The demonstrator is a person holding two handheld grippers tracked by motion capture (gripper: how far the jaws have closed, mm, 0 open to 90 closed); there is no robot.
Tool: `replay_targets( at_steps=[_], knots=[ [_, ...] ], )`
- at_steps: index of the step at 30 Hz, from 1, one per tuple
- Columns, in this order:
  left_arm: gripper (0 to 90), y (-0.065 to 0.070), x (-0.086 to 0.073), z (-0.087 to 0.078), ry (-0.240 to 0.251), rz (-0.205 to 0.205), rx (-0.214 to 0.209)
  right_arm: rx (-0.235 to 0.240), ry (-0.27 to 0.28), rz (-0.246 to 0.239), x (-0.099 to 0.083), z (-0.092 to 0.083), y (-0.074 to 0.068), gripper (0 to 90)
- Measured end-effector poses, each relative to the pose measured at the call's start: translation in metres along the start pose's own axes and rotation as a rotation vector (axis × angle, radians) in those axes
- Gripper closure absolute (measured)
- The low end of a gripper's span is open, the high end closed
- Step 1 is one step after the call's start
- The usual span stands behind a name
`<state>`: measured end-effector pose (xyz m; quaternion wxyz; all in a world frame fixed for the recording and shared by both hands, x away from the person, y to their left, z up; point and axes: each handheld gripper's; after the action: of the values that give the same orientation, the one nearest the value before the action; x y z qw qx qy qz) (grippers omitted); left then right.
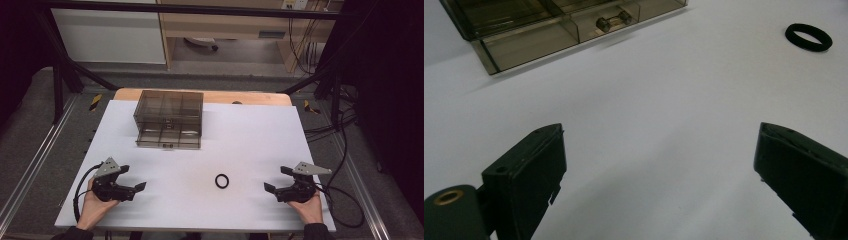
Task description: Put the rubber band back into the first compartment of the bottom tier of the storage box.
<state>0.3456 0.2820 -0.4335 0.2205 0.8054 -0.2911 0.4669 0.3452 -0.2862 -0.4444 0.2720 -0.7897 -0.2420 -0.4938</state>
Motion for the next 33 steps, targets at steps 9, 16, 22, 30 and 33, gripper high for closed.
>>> replay_targets(
  at_steps=[9, 16, 22, 30, 33],
  knots=[
    [6.4, 0.01, 0.005, 0.011, -0.029, 0.003, -0.022, -0.007, -0.012, -0.015, 0.0, 0.001, 0.0, 0.6],
    [6.4, 0.018, 0.012, 0.021, -0.038, 0.012, -0.037, -0.009, -0.014, -0.013, 0.0, 0.0, 0.0, 0.6],
    [6.4, 0.026, 0.019, 0.03, -0.041, 0.013, -0.054, -0.01, -0.012, -0.013, 0.0, 0.0, 0.0, 0.6],
    [6.4, 0.036, 0.026, 0.04, -0.045, 0.024, -0.072, -0.012, -0.018, -0.016, 0.0, 0.001, 0.0, 0.6],
    [6.4, 0.038, 0.028, 0.041, -0.043, 0.026, -0.076, -0.011, -0.018, -0.021, 0.0, 0.0, 0.0, 0.6]
  ],
)
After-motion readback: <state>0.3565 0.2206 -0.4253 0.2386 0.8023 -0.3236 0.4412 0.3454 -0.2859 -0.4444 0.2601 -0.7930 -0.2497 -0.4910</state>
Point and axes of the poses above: each handheld gripper's, and its own axes: z roughly forward along the jaws, x roughly out of its top, y roughly to its right, and after that the axes turned 8 degrees about y, right-handed
